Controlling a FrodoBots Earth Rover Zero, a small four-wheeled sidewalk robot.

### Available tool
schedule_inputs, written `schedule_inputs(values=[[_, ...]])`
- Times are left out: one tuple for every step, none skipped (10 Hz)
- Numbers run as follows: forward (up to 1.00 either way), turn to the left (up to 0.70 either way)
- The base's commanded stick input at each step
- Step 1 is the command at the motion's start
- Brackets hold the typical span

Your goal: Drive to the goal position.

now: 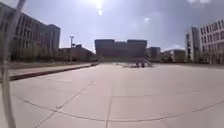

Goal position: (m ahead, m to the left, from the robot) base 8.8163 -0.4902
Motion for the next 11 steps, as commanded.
schedule_inputs(values=[[0.85,0.0],[0.85,-0.02],[0.85,-0.16],[0.85,-0.3],[0.85,-0.19],[0.85,0.0],[0.85,0.0],[0.85,0.0],[0.85,0.0],[0.85,0.0],[0.85,0.0]])
